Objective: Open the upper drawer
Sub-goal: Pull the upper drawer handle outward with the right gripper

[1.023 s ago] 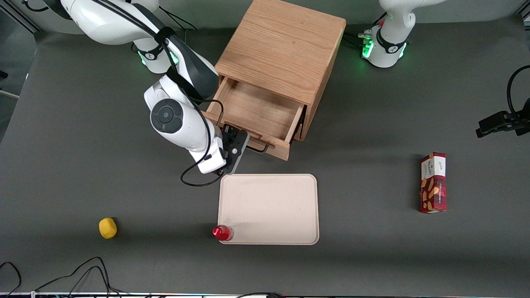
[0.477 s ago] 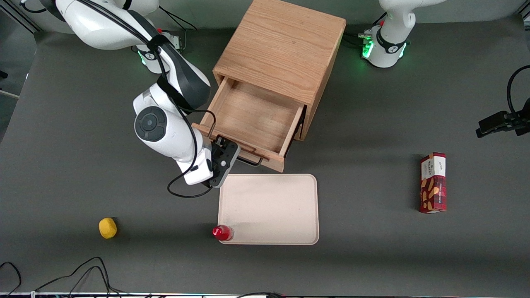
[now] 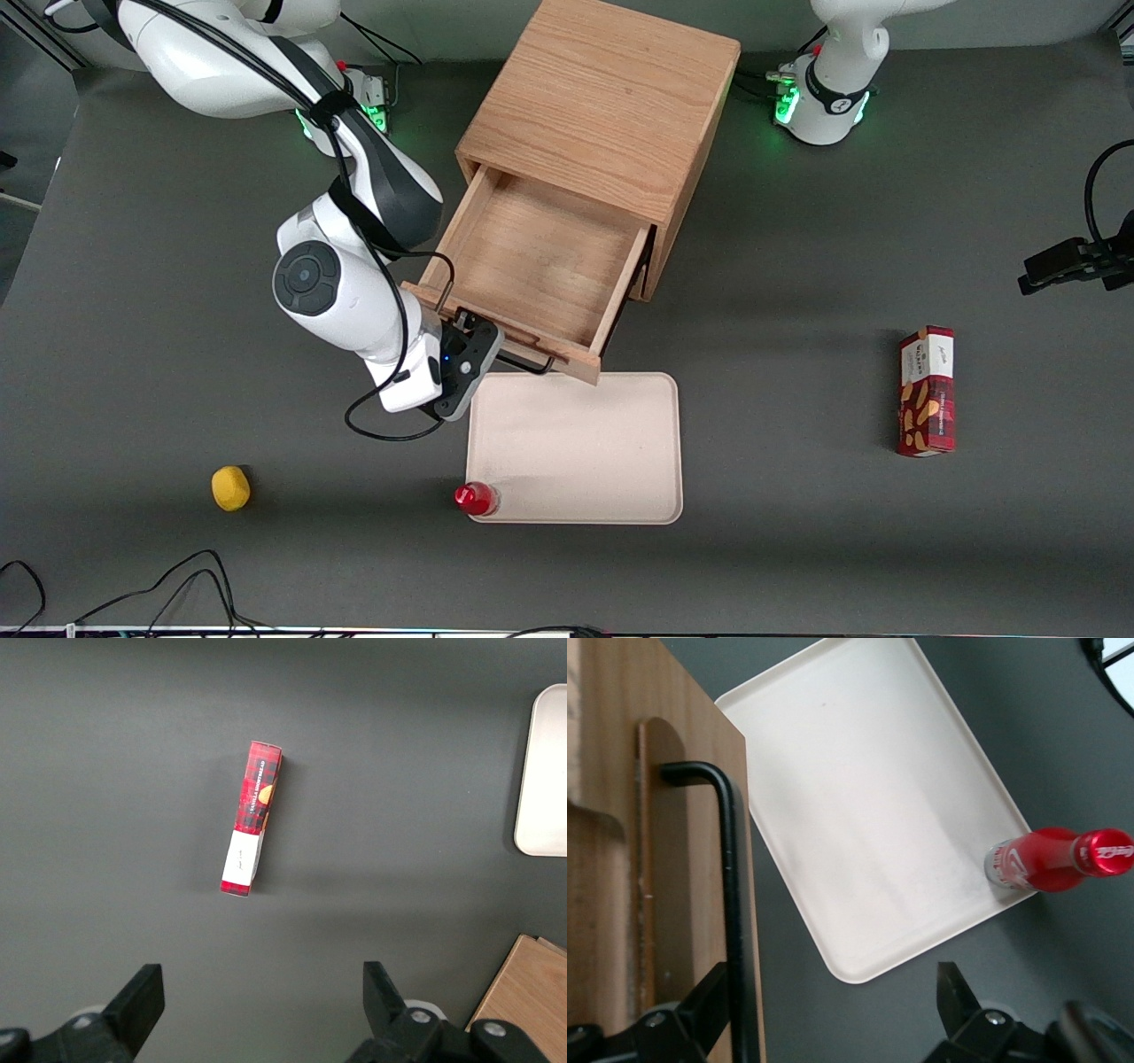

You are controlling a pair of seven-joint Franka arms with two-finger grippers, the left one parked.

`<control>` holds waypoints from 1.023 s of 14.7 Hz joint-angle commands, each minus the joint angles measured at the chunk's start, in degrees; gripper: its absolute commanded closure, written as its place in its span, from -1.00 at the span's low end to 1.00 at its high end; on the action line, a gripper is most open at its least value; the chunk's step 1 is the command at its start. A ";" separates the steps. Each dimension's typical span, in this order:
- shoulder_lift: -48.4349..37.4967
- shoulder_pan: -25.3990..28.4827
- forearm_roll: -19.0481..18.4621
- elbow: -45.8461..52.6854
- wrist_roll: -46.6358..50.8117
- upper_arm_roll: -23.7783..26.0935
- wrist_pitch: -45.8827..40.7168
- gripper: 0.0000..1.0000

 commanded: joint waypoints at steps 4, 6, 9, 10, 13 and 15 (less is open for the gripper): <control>2.10 -0.44 -0.72 2.48 -2.00 -0.65 1.60 -1.00; 2.10 -0.35 -0.72 2.40 -1.83 -0.65 2.48 -1.00; 2.01 -0.44 -0.19 2.49 -1.39 -0.65 2.48 -1.00; 1.92 -0.44 -0.19 2.57 -1.39 -0.65 2.48 -1.00; 0.69 -0.35 -0.19 2.92 -0.95 -0.65 2.48 -1.00; -1.41 -0.53 -0.37 2.75 -0.77 -0.82 2.66 -1.00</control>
